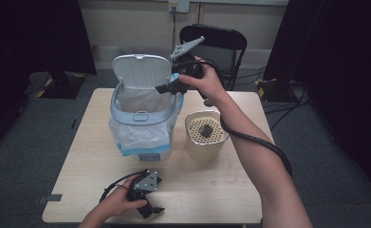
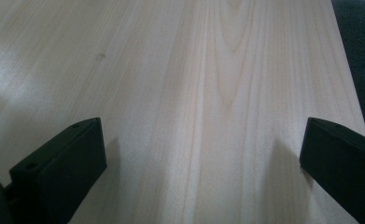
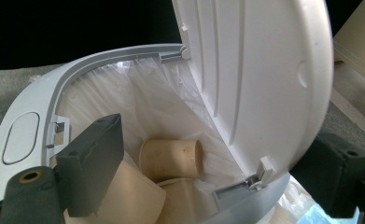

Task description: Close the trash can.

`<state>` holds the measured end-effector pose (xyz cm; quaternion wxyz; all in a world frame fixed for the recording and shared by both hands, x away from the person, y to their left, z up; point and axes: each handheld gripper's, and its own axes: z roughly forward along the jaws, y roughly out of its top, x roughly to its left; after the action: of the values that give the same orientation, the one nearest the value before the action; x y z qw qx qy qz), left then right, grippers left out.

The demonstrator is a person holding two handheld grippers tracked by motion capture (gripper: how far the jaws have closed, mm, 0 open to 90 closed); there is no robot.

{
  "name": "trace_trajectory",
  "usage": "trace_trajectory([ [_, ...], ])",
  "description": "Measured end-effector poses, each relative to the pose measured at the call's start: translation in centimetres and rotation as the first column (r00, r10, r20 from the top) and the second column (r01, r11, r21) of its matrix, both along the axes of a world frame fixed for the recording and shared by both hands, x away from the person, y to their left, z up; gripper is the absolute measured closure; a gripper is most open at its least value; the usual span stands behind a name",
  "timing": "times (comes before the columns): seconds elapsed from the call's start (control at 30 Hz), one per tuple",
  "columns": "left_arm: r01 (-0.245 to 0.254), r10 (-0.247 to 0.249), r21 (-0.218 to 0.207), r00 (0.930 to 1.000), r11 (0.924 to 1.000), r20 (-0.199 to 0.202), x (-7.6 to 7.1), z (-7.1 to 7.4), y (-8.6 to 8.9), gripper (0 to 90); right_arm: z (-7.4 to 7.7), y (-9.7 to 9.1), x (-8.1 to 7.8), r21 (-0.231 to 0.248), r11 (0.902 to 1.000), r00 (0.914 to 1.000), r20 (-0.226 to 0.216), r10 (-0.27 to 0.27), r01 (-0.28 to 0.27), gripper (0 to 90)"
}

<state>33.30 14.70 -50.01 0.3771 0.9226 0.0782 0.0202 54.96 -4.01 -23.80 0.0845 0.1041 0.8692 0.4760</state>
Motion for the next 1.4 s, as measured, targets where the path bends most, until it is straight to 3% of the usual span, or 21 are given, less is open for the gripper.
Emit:
trace_trajectory([
  [0.27,0.001,-0.001,0.001,1.0,1.0,0.0,0.0,0.0,0.0,0.0,0.3,0.1,0.0,0.039,0.9992,1.0,0.003,0.002,-0.002,14.8],
  [0.7,0.0,0.0,0.0,1.0,1.0,0.0,0.0,0.0,0.0,0.0,0.4,0.4,-0.5,0.046,0.9989,1.0,-0.009,0.001,0.0,13.1],
  [0.87,0.0,0.0,0.0,1.0,1.0,0.0,0.0,0.0,0.0,0.0,0.4,0.8,-0.9,0.091,0.9955,0.9993,-0.026,0.028,-0.025,14.2],
  [1.17,0.0,0.0,0.0,1.0,1.0,0.0,0.0,0.0,0.0,0.0,0.2,2.6,-2.6,0.034,0.996,0.9959,-0.033,0.084,-0.082,14.3],
  [1.4,0.0,0.0,0.0,1.0,1.0,0.0,0.0,0.0,0.0,0.0,0.0,2.8,-3.1,0.012,0.9955,0.9943,-0.049,0.094,-0.094,14.4],
])
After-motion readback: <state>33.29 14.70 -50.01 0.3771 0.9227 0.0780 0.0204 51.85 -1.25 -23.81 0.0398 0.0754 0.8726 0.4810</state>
